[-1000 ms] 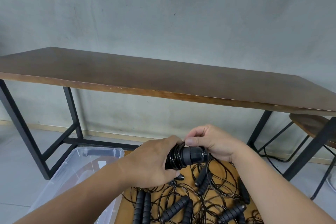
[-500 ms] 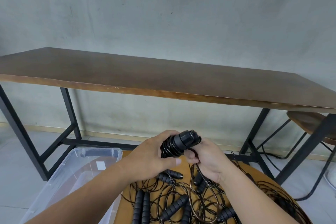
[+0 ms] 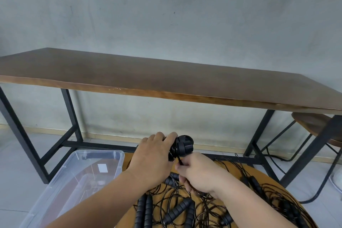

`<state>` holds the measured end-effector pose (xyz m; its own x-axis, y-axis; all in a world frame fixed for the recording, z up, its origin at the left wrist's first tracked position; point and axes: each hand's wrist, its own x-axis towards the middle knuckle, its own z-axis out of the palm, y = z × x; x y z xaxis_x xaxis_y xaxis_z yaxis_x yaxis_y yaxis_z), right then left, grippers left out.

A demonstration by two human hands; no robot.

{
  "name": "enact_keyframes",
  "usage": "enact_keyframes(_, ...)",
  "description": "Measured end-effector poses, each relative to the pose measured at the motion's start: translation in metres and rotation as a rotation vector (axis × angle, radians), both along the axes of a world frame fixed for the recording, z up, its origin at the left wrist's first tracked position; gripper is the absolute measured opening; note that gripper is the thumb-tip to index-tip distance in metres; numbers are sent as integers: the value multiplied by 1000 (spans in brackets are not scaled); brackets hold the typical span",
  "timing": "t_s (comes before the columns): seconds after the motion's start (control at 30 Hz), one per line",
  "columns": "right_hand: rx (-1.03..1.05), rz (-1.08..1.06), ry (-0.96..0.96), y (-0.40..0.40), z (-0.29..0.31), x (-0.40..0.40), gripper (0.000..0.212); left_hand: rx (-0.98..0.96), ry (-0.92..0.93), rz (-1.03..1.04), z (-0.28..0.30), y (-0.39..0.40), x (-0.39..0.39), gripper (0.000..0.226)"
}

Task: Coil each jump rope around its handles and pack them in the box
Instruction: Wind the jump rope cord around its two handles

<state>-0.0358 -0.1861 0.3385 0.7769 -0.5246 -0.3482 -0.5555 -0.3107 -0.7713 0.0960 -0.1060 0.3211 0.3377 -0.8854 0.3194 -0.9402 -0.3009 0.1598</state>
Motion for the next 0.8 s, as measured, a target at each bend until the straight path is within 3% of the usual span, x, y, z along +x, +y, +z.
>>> enact_keyframes(0.2,-402,298,290,9,25,2,21,178,-193,31,-10,-1,-3,73)
enact_keyframes(0.33,-586,412,370,14,52,0,30,208,-202,-7,-12,0,-4,67)
enact_keyframes(0.5,-679,492,424,0,74,4,25,213,-84,-62,-4,8,-12,69)
enact_keyframes(0.8,-687,586,320,-18,74,9,22,133,-108,-140,3,19,-3,52)
